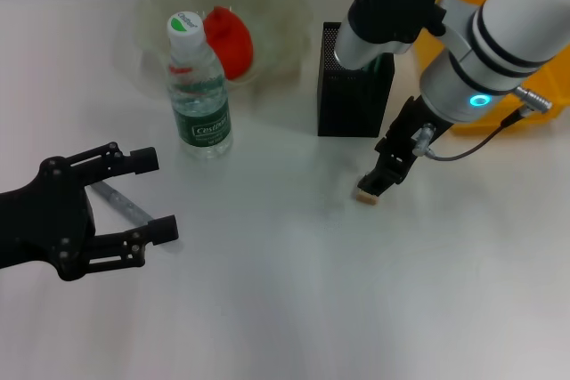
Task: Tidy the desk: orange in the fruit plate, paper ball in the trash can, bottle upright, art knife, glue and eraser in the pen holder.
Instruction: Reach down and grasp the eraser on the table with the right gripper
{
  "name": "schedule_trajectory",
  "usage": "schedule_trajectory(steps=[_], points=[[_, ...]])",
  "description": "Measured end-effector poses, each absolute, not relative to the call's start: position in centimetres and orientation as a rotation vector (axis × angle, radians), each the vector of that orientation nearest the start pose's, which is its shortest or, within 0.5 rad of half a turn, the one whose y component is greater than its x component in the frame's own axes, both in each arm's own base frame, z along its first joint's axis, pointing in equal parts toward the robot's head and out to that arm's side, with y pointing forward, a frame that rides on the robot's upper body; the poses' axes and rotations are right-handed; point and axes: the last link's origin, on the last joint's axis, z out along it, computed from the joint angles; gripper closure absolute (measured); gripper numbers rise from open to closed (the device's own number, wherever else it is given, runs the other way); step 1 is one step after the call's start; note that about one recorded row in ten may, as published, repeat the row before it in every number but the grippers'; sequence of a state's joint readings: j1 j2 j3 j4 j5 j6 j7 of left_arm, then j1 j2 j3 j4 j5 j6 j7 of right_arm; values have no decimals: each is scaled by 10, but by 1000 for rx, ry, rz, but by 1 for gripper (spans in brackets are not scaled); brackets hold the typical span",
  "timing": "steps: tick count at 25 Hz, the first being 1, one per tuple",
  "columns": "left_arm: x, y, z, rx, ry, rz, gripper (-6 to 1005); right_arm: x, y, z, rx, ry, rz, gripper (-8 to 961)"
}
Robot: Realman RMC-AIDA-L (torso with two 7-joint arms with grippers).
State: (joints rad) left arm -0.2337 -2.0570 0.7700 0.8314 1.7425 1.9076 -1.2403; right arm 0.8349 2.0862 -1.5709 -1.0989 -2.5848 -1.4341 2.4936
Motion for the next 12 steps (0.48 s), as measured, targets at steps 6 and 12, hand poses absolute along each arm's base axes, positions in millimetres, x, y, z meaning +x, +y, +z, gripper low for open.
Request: schedule_trajectory(steps=[6, 12], points=[[-284, 240, 43, -2721, -390, -977, 174, 145, 379, -64, -2728, 584, -705, 356], [-285, 241, 41, -2725, -409, -964, 174, 147, 380, -72, -2722, 567, -720, 358]])
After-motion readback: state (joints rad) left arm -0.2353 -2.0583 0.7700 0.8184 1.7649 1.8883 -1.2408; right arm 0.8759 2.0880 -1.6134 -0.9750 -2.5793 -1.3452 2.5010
